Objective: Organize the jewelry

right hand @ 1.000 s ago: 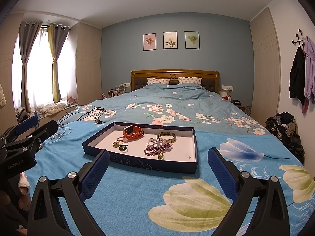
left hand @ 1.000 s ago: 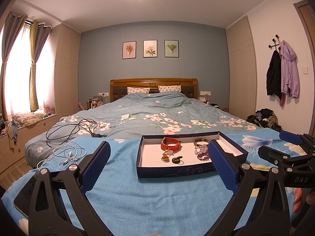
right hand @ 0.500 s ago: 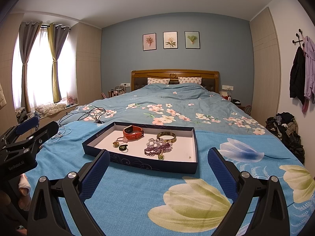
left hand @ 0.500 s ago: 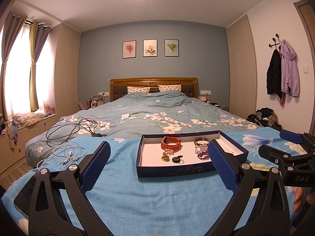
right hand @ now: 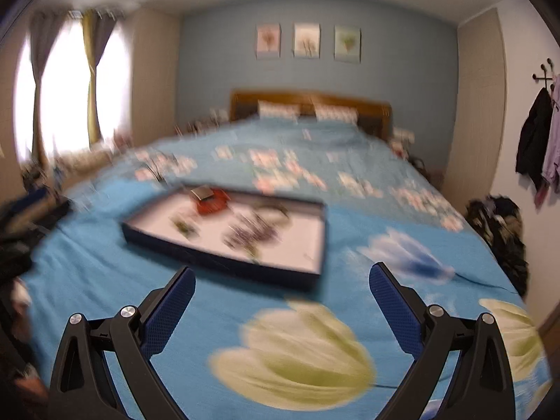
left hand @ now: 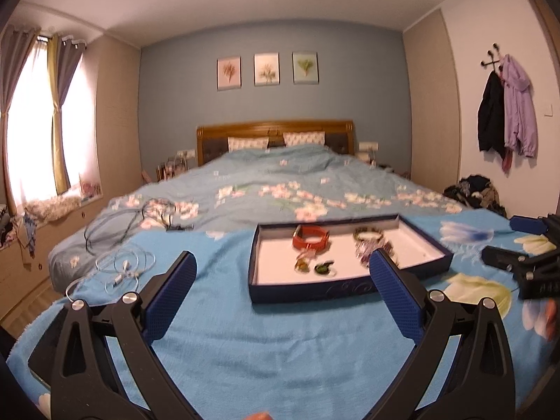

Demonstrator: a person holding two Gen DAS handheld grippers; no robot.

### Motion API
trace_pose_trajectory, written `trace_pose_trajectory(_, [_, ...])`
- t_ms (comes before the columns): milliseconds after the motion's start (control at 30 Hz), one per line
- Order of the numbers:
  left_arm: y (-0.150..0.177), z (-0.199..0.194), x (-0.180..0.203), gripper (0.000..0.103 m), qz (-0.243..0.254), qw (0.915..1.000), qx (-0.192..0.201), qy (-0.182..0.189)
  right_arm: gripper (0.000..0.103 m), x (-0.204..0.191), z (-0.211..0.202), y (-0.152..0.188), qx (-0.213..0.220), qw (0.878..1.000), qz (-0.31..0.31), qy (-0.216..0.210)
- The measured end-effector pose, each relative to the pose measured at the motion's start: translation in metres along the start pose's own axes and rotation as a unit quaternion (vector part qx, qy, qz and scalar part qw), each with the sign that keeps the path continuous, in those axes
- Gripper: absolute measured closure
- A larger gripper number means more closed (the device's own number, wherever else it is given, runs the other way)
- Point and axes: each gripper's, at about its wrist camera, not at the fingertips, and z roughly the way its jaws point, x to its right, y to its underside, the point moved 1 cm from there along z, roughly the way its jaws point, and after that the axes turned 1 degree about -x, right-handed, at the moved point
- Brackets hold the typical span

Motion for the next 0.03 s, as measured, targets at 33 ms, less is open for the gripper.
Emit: trace_pose_trajectory(33, [0.0007,0.0056,-0.0052,0.006,-0.003,0.9999,-0.012,-0.002,0.007,0.0000,0.0000,0.0000,0.000,1.000,0.000,0.000])
